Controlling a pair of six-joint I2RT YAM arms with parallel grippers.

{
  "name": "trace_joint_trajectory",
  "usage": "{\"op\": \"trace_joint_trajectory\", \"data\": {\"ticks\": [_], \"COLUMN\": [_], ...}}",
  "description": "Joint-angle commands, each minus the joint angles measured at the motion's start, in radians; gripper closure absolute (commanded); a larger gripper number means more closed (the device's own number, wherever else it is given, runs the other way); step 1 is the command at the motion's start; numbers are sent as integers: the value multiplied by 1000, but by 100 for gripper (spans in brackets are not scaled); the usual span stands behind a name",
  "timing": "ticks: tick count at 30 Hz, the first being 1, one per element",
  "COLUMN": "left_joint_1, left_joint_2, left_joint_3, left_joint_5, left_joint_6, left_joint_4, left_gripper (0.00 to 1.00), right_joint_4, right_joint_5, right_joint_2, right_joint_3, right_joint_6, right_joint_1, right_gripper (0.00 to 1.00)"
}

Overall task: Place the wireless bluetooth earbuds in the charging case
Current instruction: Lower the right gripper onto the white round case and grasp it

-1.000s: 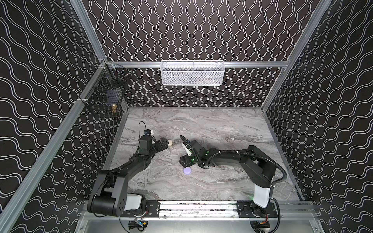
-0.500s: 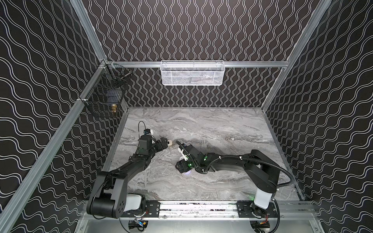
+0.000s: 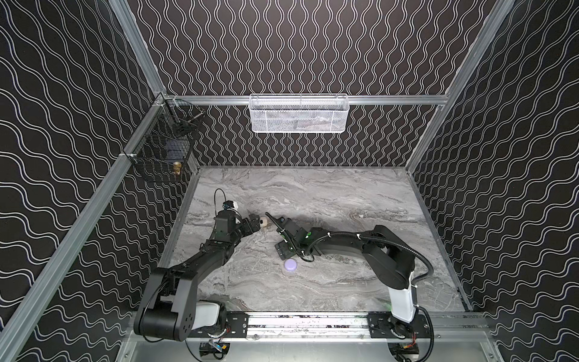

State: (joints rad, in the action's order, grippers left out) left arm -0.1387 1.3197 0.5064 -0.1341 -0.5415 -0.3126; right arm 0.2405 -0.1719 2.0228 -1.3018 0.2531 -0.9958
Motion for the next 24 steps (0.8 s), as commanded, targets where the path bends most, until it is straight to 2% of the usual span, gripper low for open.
{"op": "trace_joint_trajectory", "data": {"ticks": [1,12,24], "left_joint_1": [1,1,1], "left_joint_2": [0,8,9], "left_joint_3": [-1,2,2], "left_joint_5": [-8,-5,-6], "left_joint_6": [22,23,23], "left_joint_4": [-26,-13,-14], "left_gripper": [3,3,3], "right_joint_4": [63,75,88], "right_joint_5": [27,18,-12], "right_joint_2": [23,7,33], "right_joint_3": [-27,-16,-37], "right_joint_6": [-59,-70,-65], "right_joint_1": [-3,-10,-26], "right_gripper": [17,32,38]}}
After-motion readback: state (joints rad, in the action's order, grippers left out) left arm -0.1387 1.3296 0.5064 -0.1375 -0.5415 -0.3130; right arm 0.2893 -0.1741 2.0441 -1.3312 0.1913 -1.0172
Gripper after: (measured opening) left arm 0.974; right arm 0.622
